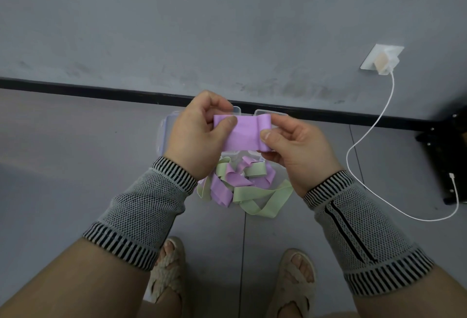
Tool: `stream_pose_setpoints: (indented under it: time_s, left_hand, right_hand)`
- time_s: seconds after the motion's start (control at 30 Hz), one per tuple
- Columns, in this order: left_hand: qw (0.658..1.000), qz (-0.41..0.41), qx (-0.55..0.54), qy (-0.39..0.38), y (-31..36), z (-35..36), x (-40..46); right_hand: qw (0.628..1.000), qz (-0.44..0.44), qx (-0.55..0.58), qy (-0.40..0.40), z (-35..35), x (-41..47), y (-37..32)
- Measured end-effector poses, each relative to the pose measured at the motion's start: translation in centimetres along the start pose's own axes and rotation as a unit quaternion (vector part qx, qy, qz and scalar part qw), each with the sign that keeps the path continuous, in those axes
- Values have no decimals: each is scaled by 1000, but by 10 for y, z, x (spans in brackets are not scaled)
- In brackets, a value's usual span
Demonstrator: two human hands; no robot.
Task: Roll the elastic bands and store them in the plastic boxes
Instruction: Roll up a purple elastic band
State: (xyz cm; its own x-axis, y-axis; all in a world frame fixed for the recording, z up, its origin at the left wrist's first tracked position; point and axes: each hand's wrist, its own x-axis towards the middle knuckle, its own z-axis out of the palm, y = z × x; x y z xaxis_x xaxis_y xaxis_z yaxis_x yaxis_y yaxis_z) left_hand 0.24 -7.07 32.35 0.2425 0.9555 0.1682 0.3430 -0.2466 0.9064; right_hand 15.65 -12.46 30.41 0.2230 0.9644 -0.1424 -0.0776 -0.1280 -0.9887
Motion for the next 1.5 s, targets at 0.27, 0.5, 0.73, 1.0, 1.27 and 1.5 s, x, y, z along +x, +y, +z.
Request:
stream_pose_setpoints:
  time_s: [0.27,0.5,0.73,1.0,1.27,1.5]
  left_hand:
    - [999,-3,-32,-10,3,4,-2]
    - [994,-38,-100,-37,5,11,-4]
    - [964,-125,-224,-69,3,9,-1]
    - [961,-155,-208,-92,4,8,-1]
    - [984,-117,-122,-56,0,3,1]
    - [976,-138,-145,-90,3,8,-2]
  right_hand:
    - [995,50,86,12,4,1,-3]
    - [990,68,122,12,11,0,-3]
    - [992,53,109,17,14,-2,-2]
    - [999,12,-26,25,16,-7,-4]
    - [997,-5,-78,-7,10,-10,-9]
    - [996,6,-89,-18,5,-7,-4]
